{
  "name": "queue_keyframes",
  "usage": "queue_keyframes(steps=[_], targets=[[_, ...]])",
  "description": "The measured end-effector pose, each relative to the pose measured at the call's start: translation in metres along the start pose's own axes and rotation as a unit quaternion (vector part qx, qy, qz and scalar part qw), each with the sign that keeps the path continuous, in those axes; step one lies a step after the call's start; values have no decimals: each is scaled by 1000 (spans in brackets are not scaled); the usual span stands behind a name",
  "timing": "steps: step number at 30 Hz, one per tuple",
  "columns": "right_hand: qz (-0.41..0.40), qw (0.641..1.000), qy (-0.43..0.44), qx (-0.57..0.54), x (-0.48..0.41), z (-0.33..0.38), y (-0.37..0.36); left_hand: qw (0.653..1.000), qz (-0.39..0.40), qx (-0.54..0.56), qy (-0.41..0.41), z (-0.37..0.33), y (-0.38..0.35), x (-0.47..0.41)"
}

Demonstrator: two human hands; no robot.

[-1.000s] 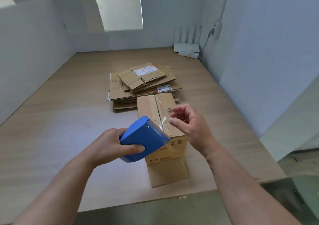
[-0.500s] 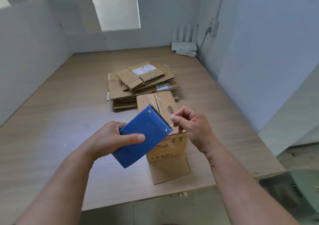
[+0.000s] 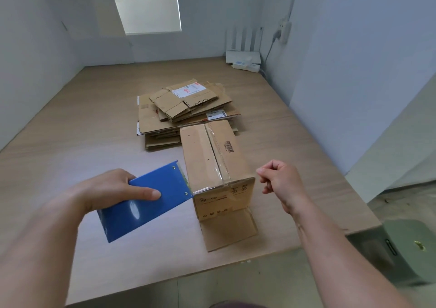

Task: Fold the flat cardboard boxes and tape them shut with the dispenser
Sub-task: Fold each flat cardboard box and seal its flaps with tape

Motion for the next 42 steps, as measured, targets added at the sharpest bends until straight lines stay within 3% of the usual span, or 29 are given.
queue_keyframes(steps=[14,19,20,24,26,28,30,32,42], targets=[[8,998,-61,-1,-15,-25,-7,996,55,-35,63,-2,3,-33],[45,990,-103,-83,-19,-33,-7,995,58,-24,79,0,-5,-42],[50,989,-123,-70,-19,-37,-7,995,58,-21,80,0,-5,-43],[32,961,-224,158,-13,-84,-11,995,64,-27,72,0,-7,-42],[-33,972,-179,147,-11,-83,-16,995,62,-27,74,1,-6,-43],[-86,984,-76,136,-12,-64,-22,995,58,-22,77,2,-5,-44],[-54,988,-4,145,-11,-41,-39,995,57,-21,76,2,-3,-43],[-25,987,12,159,-10,-36,-55,995,59,-21,75,1,-4,-41],[-52,981,22,183,-17,-43,-57,993,109,5,39,13,20,-12]])
Point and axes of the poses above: each hand's wrist, its own x-axis away from the middle knuckle, its own y-axis out of the back of the hand, z = x × y, the point moved 1 cm from there along -x, towards the middle knuckle, and after that the axes turned 8 degrees about z, right-handed, at the moved point
